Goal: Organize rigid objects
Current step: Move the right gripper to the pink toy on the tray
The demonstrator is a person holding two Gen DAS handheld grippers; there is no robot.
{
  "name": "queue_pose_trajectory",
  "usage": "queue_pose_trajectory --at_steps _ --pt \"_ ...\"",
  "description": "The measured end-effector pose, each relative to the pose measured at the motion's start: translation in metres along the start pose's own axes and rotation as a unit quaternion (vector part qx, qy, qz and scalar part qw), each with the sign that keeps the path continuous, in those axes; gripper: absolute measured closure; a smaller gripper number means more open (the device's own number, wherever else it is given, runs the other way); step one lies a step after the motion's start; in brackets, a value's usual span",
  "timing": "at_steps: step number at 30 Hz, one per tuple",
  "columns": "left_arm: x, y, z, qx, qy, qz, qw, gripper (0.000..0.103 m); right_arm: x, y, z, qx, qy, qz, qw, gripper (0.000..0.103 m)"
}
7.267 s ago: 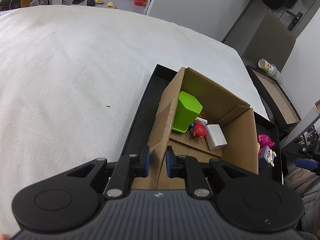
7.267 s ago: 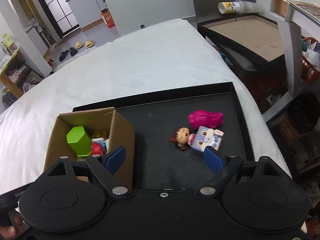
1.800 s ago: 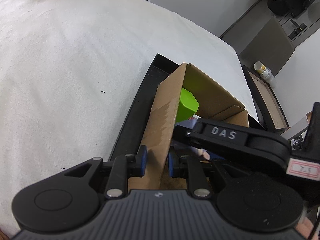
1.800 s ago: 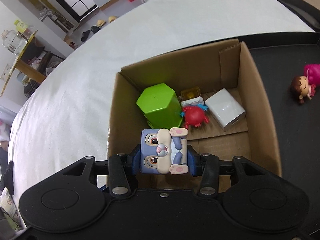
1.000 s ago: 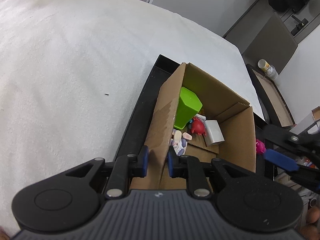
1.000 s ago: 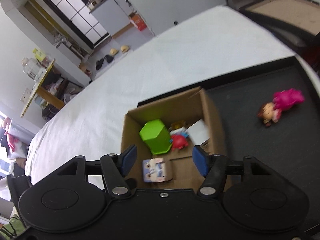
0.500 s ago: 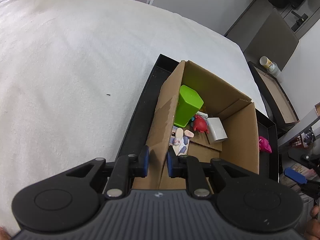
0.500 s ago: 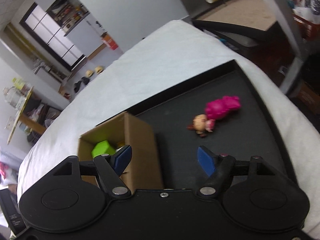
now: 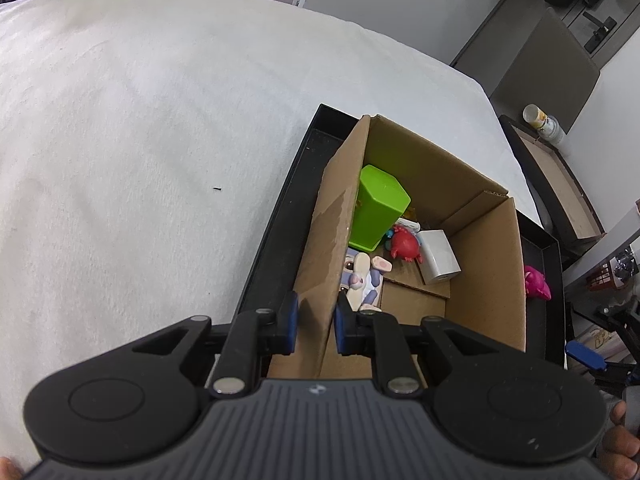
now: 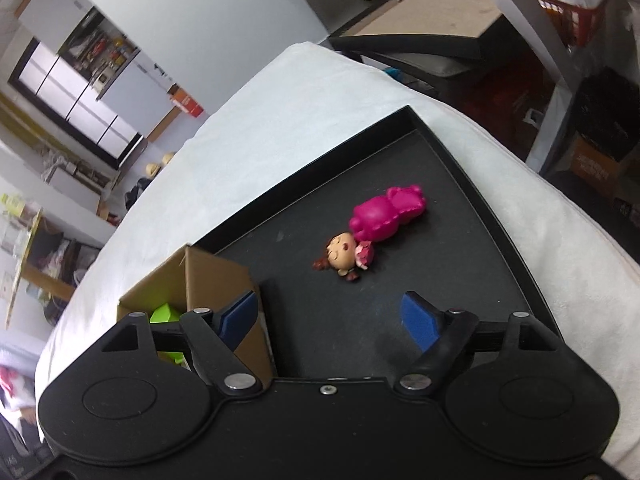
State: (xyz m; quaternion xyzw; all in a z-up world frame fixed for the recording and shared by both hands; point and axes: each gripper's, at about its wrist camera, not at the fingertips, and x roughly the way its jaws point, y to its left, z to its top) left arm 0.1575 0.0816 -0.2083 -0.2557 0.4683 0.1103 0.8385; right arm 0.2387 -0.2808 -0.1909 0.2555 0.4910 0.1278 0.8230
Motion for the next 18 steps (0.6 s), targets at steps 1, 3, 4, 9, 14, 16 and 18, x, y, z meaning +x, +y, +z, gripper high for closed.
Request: queue_pose_trajectory --at_steps 1,3,4,9,14,16,18 --pt "0.001 0.000 0.000 -0.001 0.001 0.001 1.0000 0.086 0.002 -0.002 0.002 0.006 -0.001 -0.001 1.000 0.025" --pt "0.002 0.000 0.001 -0.003 0.005 0.000 1.0000 0.086 0.006 -0.008 0.006 0.017 -0.004 -0.004 1.000 0.024" --pt "0.003 0.000 0.001 -0.003 0.006 0.001 1.0000 0.086 0.008 -0.010 0.008 0.022 -0.007 -0.006 1.000 0.024" --pt "0.004 0.000 0.001 -0.004 0.007 0.005 1.0000 0.086 0.019 -0.021 0.018 0.040 -0.028 -0.029 0.998 0.024" --pt "0.004 -0.001 0.001 -0.005 0.007 0.007 0.9999 0.086 0.032 -0.034 0.029 0.064 -0.035 -0.045 0.996 0.025" --pt "0.005 -0.001 0.001 -0.005 0.007 0.008 0.9999 0.086 0.036 -0.039 0.032 0.074 -0.034 -0.047 0.996 0.025" --pt "0.005 -0.002 0.001 -0.004 0.007 0.009 0.9999 0.086 0.040 -0.040 0.035 0.075 -0.033 -0.051 0.995 0.025"
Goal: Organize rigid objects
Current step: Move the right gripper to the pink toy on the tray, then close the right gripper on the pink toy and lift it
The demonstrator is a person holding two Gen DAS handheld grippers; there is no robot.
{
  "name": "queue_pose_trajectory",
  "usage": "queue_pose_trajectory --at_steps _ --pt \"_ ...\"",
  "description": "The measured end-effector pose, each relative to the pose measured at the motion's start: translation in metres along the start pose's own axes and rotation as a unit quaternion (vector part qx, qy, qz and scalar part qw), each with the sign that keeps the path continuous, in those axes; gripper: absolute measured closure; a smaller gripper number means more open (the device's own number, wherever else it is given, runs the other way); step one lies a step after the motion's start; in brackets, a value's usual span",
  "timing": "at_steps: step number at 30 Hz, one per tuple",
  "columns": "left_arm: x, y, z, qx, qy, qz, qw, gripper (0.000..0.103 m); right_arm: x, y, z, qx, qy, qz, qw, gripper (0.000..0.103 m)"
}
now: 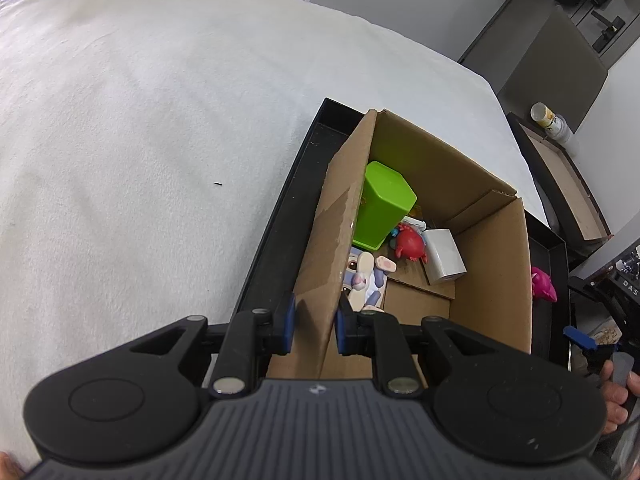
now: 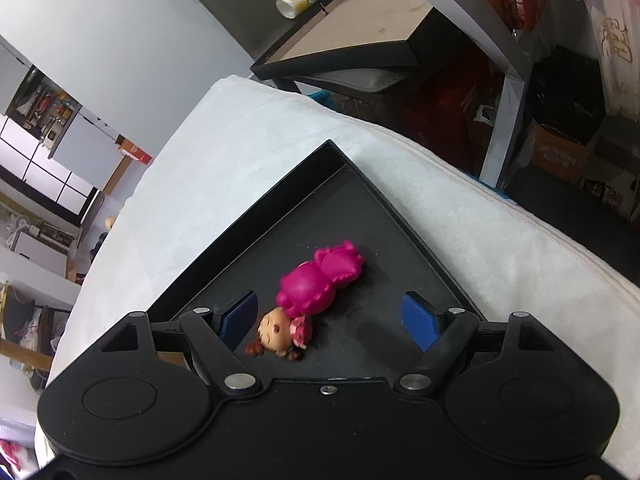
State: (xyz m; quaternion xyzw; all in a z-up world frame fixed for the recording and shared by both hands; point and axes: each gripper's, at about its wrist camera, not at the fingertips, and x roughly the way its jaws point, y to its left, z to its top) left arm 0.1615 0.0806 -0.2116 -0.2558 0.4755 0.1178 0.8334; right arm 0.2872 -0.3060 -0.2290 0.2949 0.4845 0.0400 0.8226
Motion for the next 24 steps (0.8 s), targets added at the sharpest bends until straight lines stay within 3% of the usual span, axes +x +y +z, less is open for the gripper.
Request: queue_pose_trajectory --at_steps 17,20,21,24 --pt "0.000 0.000 0.000 -0.002 -0.001 0.001 1.0000 0.086 0.044 0.013 0.011 -0.017 0.022 -0.019 0.999 0.025" --pt "0.000 -0.001 0.000 0.001 -0.002 0.003 1.0000 0.086 0.046 0.017 0.008 -0.040 0.015 -0.039 0.998 0.035" --pt "0.000 -0.001 0.000 -0.001 -0.002 0.002 1.0000 0.086 0.047 0.019 0.006 -0.054 0.017 -0.041 0.998 0.049" --pt "0.000 -0.001 -0.001 -0.001 -0.001 0.003 1.0000 0.086 0.043 0.019 0.002 -0.074 0.025 -0.045 0.996 0.052"
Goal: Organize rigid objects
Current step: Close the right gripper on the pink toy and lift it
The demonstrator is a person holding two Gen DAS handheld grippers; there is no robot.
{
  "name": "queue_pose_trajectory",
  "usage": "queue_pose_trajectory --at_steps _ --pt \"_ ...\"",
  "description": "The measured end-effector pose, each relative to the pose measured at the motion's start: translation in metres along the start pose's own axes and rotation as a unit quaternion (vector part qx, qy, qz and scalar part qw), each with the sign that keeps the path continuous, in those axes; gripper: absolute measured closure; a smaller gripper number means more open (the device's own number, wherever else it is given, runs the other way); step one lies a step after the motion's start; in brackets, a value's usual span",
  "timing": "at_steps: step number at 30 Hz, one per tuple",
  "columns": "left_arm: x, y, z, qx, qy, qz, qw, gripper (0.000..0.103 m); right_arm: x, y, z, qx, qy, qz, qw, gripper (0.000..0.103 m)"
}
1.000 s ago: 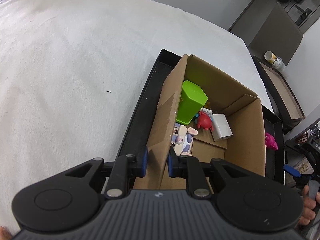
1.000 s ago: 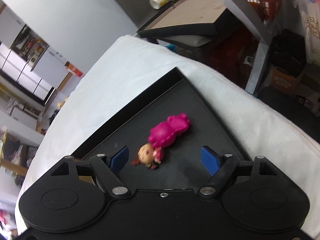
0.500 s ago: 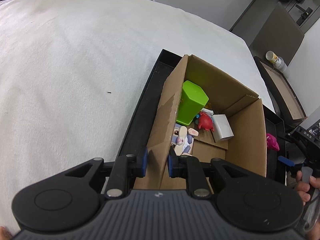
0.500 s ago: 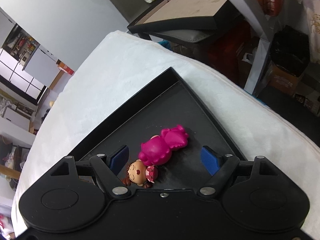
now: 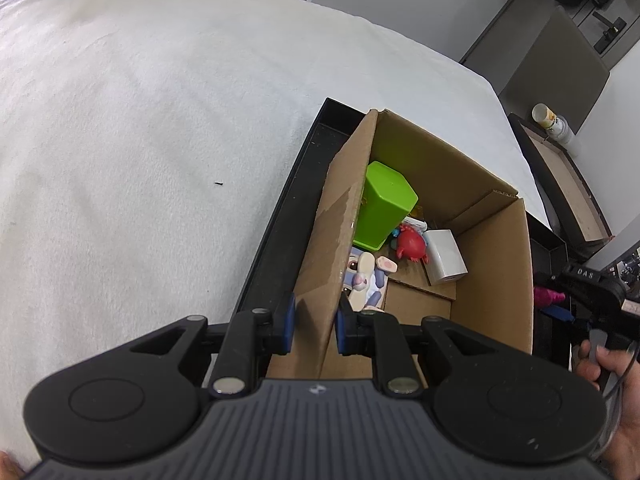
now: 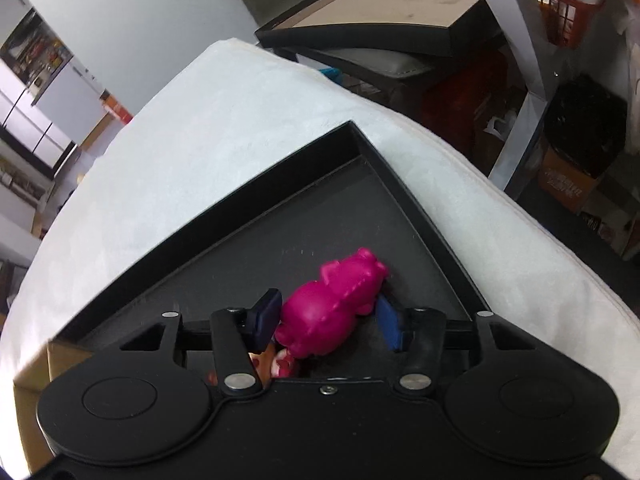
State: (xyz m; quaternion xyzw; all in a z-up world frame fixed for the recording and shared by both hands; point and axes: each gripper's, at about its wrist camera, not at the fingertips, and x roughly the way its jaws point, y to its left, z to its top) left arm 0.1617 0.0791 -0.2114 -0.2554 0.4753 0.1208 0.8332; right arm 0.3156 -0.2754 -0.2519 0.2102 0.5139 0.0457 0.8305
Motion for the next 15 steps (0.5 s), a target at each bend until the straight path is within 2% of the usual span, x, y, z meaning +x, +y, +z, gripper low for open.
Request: queue_pose_trajectory --at_steps 8,15 --pt "-0.001 0.000 0.000 -0.001 0.000 -0.001 1.0000 0.086 -0.012 0.001 -0.011 -0.015 0.023 -0.011 1.000 0.053" --pt "-0.001 0.002 -0.001 -0.001 -0.001 -0.002 1.0000 0.085 -0.037 0.003 -0.016 -0.012 0.014 0.008 1.000 0.053"
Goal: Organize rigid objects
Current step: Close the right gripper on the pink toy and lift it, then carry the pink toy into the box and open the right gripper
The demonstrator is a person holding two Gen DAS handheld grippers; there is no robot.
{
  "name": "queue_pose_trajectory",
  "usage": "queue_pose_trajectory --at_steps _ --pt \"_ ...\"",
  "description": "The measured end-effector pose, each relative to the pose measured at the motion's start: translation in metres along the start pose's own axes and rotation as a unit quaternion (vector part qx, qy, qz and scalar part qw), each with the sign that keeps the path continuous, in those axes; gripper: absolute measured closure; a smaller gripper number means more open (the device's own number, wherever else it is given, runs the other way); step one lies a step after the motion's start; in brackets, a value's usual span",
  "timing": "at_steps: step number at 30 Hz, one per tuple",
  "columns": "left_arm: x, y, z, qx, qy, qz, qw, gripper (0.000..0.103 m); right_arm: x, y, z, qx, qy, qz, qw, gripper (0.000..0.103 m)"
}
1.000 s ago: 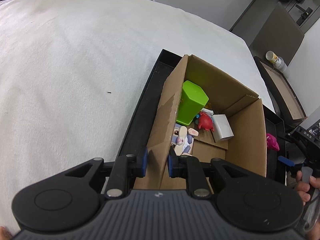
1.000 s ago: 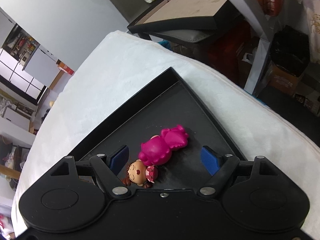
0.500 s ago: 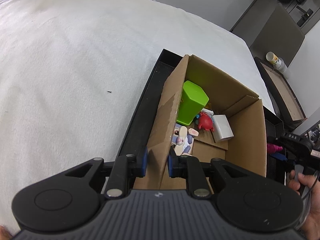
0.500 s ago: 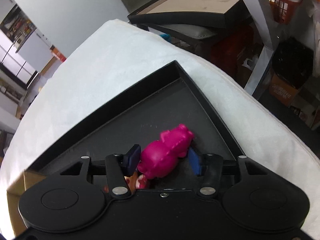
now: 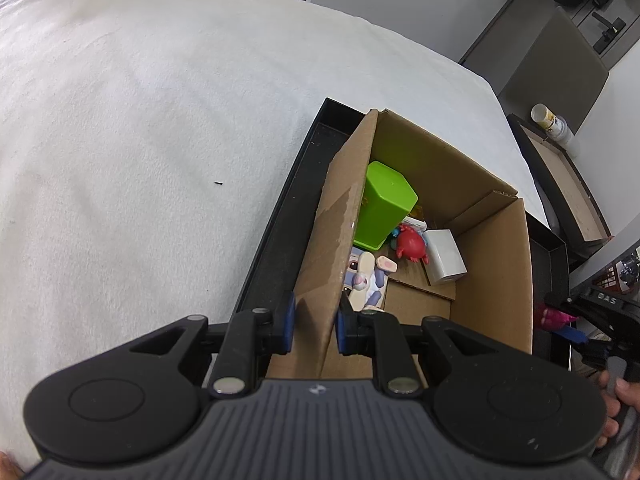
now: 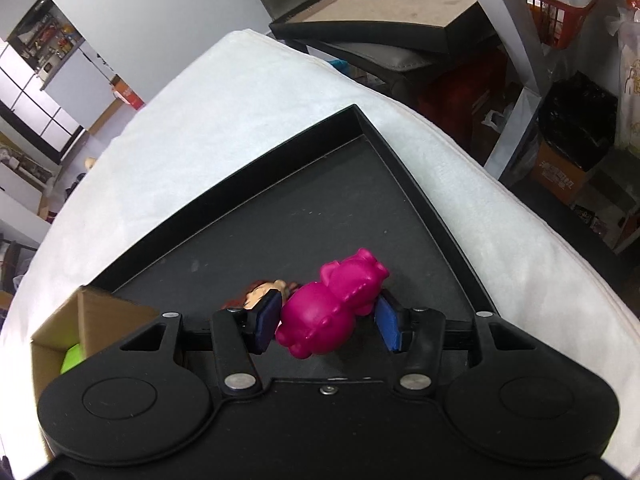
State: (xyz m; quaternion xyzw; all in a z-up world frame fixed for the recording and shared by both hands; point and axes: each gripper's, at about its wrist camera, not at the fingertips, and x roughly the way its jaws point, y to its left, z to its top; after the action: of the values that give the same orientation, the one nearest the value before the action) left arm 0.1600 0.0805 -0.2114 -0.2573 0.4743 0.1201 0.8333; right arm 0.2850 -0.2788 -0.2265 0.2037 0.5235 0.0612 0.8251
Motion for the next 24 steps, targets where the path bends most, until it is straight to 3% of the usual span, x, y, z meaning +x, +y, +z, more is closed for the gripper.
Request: queue_pose_trajectory --at_steps 9,24 --pt "-0.001 0.000 0.000 0.000 0.002 -0.001 1.0000 0.085 -0.027 0.010 -0.008 -0.010 -0.006 0.023 1.000 0.053" --pt "-0.003 -0.001 0.000 0.001 0.002 -0.004 1.0000 0.085 -0.059 0.058 -0.021 -0.059 -0.016 0.063 0.996 0.053"
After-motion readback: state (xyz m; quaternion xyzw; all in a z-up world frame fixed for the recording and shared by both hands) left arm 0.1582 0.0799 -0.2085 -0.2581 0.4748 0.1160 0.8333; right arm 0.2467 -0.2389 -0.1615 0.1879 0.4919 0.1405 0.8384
